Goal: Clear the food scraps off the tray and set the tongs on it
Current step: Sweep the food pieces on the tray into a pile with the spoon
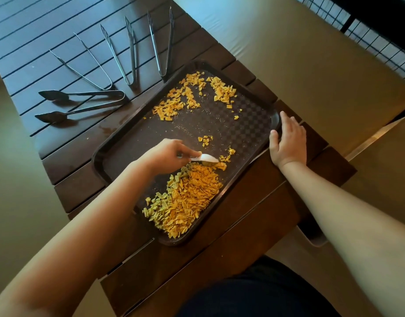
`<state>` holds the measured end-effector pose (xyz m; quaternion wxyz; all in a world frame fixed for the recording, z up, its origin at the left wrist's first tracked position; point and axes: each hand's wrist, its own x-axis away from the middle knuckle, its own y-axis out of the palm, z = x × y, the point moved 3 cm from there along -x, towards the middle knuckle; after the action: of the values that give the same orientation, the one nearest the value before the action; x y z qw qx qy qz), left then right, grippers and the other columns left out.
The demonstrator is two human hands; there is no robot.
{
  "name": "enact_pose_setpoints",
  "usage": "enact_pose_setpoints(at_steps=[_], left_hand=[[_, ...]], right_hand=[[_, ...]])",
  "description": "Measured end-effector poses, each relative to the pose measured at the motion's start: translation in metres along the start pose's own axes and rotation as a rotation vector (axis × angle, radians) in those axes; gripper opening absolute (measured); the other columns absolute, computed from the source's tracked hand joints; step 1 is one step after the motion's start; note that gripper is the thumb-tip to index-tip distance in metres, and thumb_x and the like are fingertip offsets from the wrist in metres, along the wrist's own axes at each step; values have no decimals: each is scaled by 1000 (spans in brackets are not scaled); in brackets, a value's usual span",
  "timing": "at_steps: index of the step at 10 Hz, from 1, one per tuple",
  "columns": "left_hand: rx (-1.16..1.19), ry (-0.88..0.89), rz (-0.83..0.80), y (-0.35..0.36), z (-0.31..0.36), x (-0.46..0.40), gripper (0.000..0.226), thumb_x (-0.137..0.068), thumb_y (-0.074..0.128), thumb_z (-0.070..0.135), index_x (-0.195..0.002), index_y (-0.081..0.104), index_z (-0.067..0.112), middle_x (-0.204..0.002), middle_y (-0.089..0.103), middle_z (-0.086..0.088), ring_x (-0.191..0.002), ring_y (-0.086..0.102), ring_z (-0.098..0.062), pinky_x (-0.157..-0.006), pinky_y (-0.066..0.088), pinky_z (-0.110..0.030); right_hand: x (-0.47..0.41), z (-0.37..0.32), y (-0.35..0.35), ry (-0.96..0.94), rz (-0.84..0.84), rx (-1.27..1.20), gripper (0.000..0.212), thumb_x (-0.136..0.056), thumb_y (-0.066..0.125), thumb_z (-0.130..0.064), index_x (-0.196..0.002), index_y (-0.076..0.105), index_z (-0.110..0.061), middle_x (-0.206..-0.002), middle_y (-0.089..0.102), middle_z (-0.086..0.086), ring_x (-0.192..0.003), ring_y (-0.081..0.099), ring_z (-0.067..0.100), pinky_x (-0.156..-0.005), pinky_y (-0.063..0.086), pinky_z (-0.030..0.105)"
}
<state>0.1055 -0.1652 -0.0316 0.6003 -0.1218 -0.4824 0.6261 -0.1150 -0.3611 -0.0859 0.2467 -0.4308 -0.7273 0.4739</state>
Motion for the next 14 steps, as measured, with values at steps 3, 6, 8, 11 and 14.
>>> enact_pose_setpoints(at_steps=[3, 6, 8, 11, 14], left_hand=[[179, -160, 289, 0, -5, -12, 33, -94, 53, 16, -125, 59, 26, -101, 52, -1, -89, 51, -16, -74, 39, -26], [49, -90, 10, -1, -15, 12, 29, -89, 58, 18, -112, 65, 35, -97, 54, 0, -91, 54, -19, -74, 42, -28], [104, -74, 257, -13, 4, -2, 31, -93, 53, 18, -119, 61, 32, -90, 50, 6, -81, 48, -10, -69, 36, -23], [86, -52, 97, 6, 35, -30, 31, -93, 52, 19, -120, 62, 31, -96, 50, 3, -85, 53, -14, -71, 44, -25], [-118, -42, -142, 0, 16, -4, 21, -85, 63, 31, -104, 69, 38, -100, 56, 11, -89, 53, -8, -76, 46, -29]], right_hand=[[0, 0, -2, -1, -13, 18, 62, -91, 25, -40, -146, 30, -11, -149, 35, 13, -141, 25, 27, -116, 15, 43], [0, -1, -2, -3, -15, 20, 63, -91, 24, -42, -146, 29, -11, -149, 35, 12, -141, 24, 27, -117, 15, 43], [0, -2, -2, 0, -18, 21, 63, -91, 24, -41, -146, 29, -11, -150, 34, 12, -142, 24, 27, -117, 15, 43], [0, -2, -2, -1, -17, 12, 63, -91, 25, -41, -146, 30, -10, -149, 35, 13, -141, 24, 27, -116, 15, 43], [0, 0, -1, 6, -19, 13, 63, -91, 25, -41, -146, 29, -11, -150, 34, 12, -142, 23, 26, -116, 14, 42]])
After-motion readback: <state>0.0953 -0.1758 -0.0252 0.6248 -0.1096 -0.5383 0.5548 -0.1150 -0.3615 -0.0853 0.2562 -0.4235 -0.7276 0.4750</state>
